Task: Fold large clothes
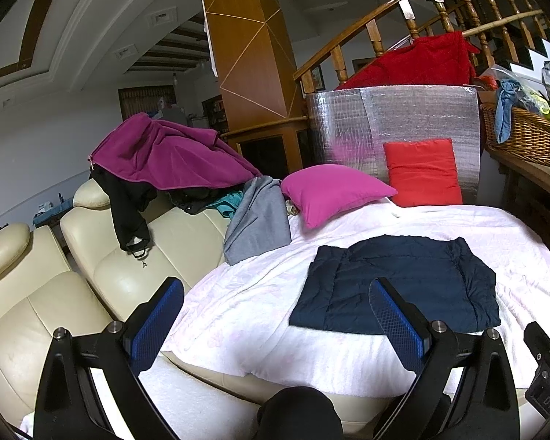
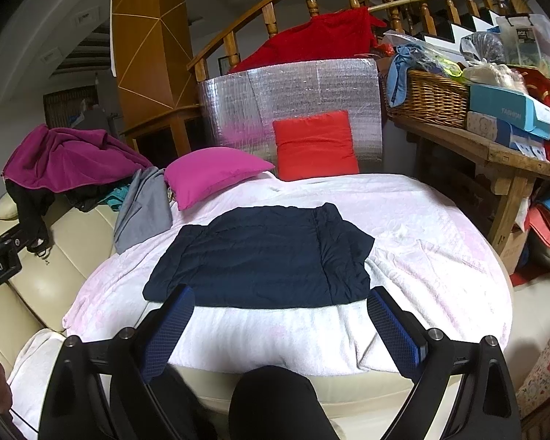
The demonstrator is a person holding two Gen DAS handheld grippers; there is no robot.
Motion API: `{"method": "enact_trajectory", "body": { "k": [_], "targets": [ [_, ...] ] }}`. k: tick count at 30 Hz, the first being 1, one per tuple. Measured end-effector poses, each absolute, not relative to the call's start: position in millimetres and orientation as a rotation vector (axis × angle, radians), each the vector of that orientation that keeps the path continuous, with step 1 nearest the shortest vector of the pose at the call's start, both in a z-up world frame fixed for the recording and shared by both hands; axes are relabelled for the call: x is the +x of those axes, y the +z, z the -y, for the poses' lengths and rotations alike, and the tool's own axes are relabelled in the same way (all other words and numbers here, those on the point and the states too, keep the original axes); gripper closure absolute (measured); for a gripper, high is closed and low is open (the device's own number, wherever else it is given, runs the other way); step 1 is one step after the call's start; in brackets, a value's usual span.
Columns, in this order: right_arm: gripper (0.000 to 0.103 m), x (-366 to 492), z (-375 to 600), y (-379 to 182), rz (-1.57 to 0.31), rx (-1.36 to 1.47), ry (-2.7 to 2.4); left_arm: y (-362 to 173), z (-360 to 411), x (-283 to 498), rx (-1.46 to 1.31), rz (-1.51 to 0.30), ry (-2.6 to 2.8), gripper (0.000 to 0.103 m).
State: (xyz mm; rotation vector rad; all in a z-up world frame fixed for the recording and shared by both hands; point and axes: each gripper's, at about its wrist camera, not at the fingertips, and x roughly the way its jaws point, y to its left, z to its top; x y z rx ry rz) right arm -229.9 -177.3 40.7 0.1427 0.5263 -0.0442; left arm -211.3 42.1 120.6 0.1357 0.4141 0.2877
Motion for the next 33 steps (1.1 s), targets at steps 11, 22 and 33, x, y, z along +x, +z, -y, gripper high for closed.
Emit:
{"method": "enact_trajectory", "body": {
  "k": [11, 22, 33],
  "targets": [
    [0.006, -229.7, 177.4, 39.5, -0.535, 0.142, -0.041, 119.3, -43.3, -211.4, 0.133, -0.419, 0.289, 0.002],
    [0.006, -228.9, 178.3, 39.4, -0.533, 0.138, -0.044, 117.6, -43.8, -210.3, 0.131, -0.425, 0.289, 0.002],
    [0.006, -227.6, 177.7, 39.1, -0.537, 0.133, -0.041, 116.6, -45.0, -210.0, 0.13, -0.425, 0.292, 0.002]
  ]
}}
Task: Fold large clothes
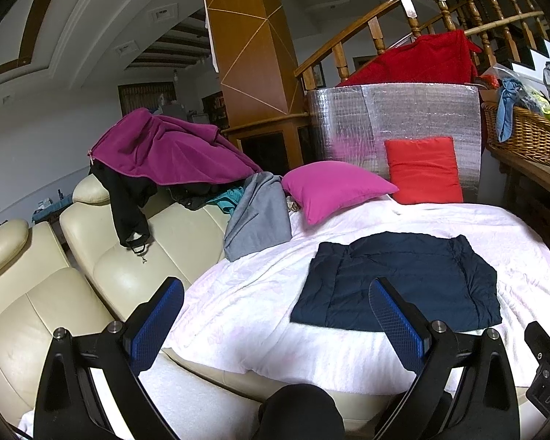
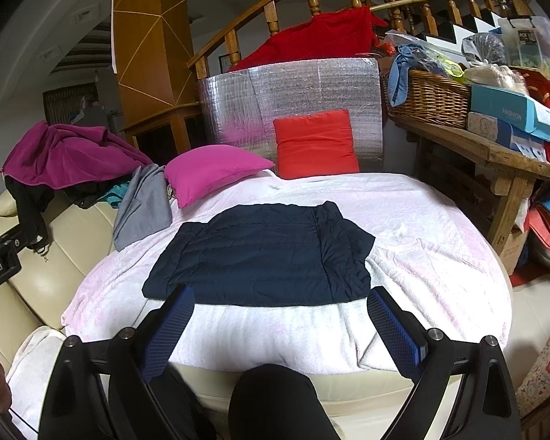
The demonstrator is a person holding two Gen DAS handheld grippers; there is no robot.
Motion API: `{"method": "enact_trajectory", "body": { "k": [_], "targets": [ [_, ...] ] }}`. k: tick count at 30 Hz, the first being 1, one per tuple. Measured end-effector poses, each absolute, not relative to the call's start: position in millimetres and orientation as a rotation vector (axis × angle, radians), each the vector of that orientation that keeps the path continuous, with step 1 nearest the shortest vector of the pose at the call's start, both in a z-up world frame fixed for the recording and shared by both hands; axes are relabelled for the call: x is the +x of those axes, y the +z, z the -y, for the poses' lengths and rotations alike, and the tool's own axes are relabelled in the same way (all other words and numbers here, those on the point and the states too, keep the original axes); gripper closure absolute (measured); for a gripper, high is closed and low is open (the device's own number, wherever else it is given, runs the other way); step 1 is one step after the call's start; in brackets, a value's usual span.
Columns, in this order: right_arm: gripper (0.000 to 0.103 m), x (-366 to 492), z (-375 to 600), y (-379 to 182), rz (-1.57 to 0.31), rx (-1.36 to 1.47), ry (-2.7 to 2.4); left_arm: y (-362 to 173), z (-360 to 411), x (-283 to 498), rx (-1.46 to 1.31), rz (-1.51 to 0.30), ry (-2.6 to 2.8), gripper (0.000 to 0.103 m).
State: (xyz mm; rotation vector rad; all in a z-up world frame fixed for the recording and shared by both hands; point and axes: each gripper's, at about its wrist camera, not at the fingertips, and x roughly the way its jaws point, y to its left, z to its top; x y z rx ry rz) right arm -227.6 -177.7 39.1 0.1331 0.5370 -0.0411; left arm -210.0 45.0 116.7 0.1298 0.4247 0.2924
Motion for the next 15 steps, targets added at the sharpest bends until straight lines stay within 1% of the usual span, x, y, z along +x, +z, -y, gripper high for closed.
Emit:
{"method": "enact_trajectory", "body": {
  "k": [15],
  "targets": [
    [0.006, -224.6, 177.2, 41.0, -0.534, 0.123, -0.037, 116.6, -45.8, -211.9, 0.127, -0.422, 0.294, 0.002]
  ]
}}
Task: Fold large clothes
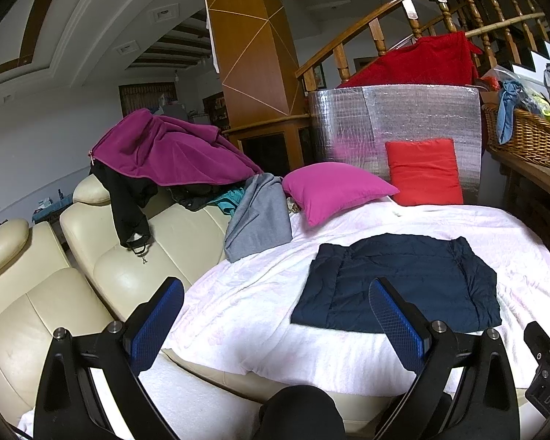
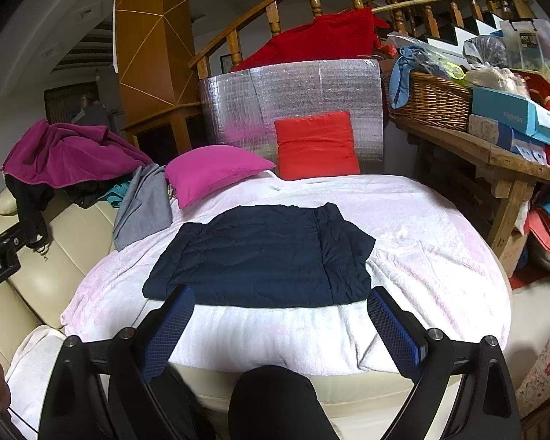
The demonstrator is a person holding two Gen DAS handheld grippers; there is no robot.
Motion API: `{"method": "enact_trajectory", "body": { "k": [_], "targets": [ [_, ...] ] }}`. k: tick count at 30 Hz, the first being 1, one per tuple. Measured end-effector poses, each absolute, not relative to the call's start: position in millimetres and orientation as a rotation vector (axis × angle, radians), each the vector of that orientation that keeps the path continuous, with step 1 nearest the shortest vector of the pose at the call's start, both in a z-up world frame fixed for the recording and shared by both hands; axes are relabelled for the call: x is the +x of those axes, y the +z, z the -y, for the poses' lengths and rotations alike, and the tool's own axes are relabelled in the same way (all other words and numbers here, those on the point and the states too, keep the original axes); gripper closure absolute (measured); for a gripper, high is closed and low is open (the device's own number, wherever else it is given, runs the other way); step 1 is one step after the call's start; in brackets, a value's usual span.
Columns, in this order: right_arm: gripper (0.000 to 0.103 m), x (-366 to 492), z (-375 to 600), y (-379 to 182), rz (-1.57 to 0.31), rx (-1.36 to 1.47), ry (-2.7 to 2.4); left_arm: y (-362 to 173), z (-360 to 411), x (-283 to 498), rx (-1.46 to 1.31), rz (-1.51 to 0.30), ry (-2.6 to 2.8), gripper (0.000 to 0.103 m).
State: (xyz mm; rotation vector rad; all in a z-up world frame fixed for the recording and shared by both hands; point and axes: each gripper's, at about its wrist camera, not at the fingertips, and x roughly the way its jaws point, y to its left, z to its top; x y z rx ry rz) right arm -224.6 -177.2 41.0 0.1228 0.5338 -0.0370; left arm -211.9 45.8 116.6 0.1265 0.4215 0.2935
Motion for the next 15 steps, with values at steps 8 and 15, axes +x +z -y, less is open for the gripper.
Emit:
{"method": "enact_trajectory", "body": {
  "k": [8, 15],
  "targets": [
    [0.006, -222.6, 174.6, 42.0, -0.535, 0.115, -0.038, 117.2, -45.9, -211.0, 0.125, -0.424, 0.295, 0.002],
    [0.006, -220.0, 173.7, 41.7, -0.537, 0.11, -0.04, 117.1, -49.6, -206.8, 0.117, -0.431, 0.295, 0.002]
  ]
}}
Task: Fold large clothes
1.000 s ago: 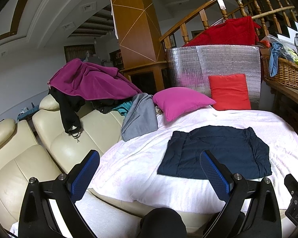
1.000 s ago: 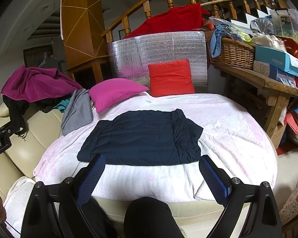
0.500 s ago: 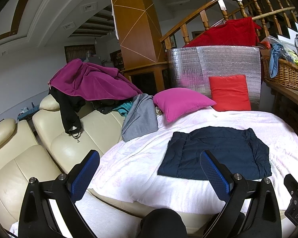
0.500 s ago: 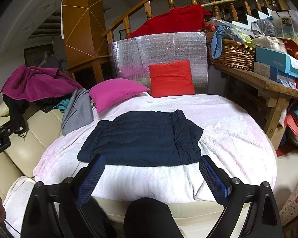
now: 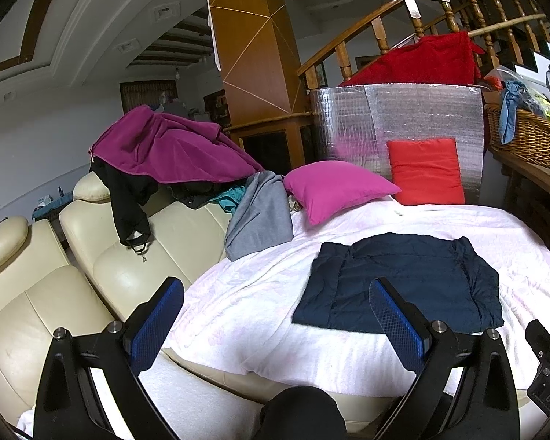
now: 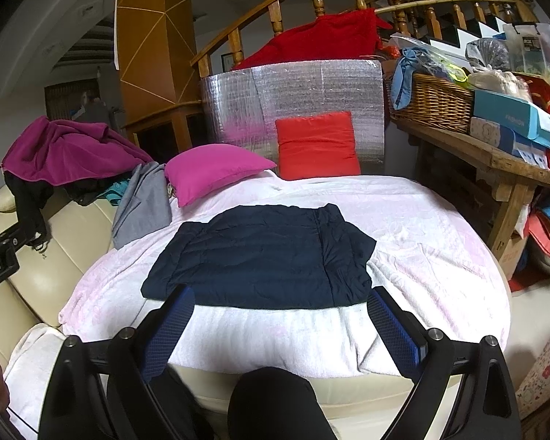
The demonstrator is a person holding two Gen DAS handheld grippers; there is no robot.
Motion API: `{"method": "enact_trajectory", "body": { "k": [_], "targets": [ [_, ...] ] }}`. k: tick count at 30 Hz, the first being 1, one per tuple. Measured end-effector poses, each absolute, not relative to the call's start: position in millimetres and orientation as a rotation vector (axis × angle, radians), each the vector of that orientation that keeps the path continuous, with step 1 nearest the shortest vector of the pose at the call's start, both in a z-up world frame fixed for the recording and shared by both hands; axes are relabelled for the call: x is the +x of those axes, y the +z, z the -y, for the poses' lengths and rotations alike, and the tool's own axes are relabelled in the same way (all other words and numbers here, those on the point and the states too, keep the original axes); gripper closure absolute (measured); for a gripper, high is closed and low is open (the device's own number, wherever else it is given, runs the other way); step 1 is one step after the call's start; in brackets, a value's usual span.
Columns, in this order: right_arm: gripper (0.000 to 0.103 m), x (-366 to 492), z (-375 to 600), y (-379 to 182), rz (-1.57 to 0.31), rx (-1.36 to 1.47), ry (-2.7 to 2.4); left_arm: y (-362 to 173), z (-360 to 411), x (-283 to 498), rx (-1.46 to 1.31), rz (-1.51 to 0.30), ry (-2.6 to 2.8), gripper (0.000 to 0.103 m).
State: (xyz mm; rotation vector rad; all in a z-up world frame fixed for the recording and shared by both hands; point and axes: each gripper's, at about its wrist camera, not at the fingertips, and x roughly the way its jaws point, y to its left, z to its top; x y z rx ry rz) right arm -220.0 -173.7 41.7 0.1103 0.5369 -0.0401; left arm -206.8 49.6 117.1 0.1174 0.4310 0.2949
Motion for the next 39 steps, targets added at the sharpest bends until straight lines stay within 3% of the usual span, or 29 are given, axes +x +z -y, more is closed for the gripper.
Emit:
{"method": "enact_trajectory", "body": {
  "k": [39],
  "targets": [
    [0.006, -195.1, 156.5, 51.7, -0.515, 0.066, -0.05, 108.0, -80.2, -192.3, 0.064, -0.457, 0.338, 0.002]
  ]
}}
